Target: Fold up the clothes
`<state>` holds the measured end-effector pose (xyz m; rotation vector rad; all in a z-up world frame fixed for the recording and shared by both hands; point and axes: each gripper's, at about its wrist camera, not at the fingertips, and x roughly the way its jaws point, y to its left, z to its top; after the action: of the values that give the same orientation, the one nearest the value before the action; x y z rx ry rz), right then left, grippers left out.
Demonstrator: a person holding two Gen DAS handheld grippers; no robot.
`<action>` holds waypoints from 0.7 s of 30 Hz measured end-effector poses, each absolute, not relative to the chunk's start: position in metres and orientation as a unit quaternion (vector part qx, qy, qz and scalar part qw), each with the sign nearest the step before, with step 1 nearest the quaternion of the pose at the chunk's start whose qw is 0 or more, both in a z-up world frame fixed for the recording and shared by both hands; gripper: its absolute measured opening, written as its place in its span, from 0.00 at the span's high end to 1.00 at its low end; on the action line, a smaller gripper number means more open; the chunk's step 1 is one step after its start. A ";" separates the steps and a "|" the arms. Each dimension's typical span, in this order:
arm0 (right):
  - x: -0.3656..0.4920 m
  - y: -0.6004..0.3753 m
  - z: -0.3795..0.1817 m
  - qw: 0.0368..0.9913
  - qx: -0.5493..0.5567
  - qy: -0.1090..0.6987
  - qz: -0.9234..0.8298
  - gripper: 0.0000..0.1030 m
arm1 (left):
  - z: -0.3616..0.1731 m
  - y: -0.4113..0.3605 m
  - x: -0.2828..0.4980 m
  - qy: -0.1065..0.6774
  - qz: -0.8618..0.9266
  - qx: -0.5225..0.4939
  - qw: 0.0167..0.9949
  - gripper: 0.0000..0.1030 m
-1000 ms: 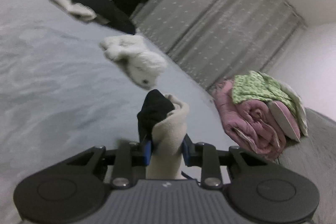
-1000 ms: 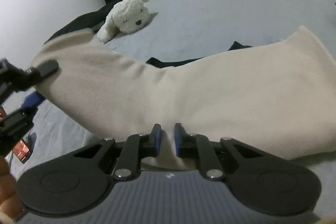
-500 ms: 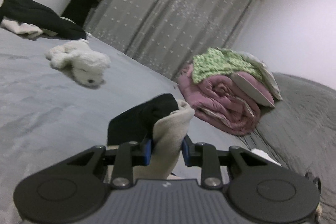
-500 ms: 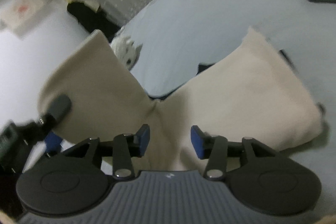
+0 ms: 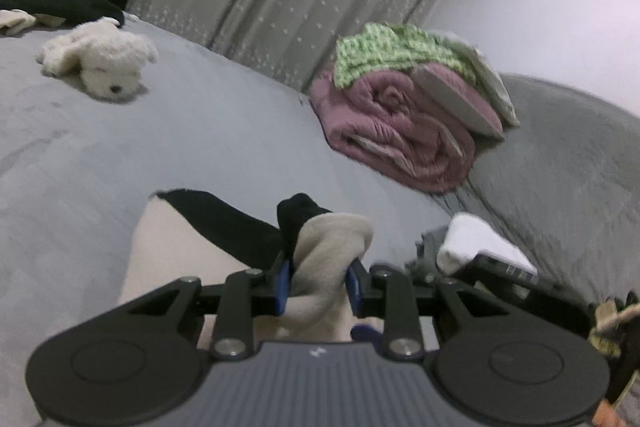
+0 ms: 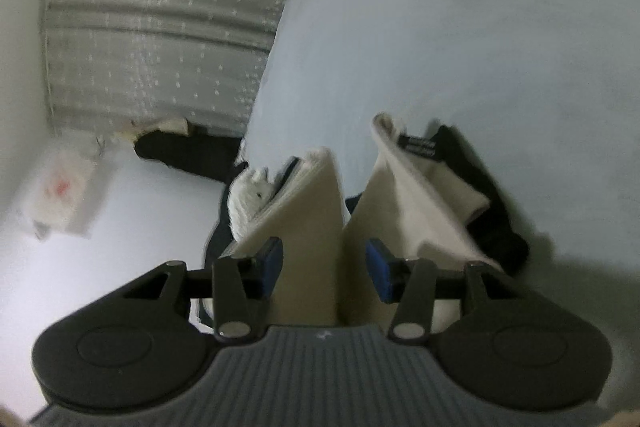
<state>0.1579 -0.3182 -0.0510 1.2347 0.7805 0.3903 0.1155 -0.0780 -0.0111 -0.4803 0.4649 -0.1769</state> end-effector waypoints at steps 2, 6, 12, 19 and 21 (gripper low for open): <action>0.157 -0.324 -0.053 0.718 0.574 0.353 0.175 0.48 | -0.017 -0.086 0.117 0.240 -0.098 -0.223 0.940 0.71; 0.156 -0.334 -0.056 0.707 0.589 0.355 0.168 0.46 | -0.027 -0.098 0.116 0.259 -0.130 -0.194 0.937 0.65; 0.162 -0.334 -0.060 0.703 0.590 0.366 0.155 0.45 | -0.033 -0.104 0.107 0.272 -0.206 -0.152 0.928 0.38; 0.166 -0.329 -0.061 0.718 0.562 0.378 0.162 0.46 | -0.027 -0.091 0.097 0.287 -0.258 -0.127 0.914 0.33; 0.167 -0.327 -0.060 0.725 0.550 0.380 0.166 0.46 | -0.024 -0.083 0.093 0.289 -0.275 -0.120 0.909 0.33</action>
<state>0.1672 -0.3267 -0.0597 1.2144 0.8391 0.3666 0.0928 -0.0834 -0.0235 -0.2469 0.5964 -0.5663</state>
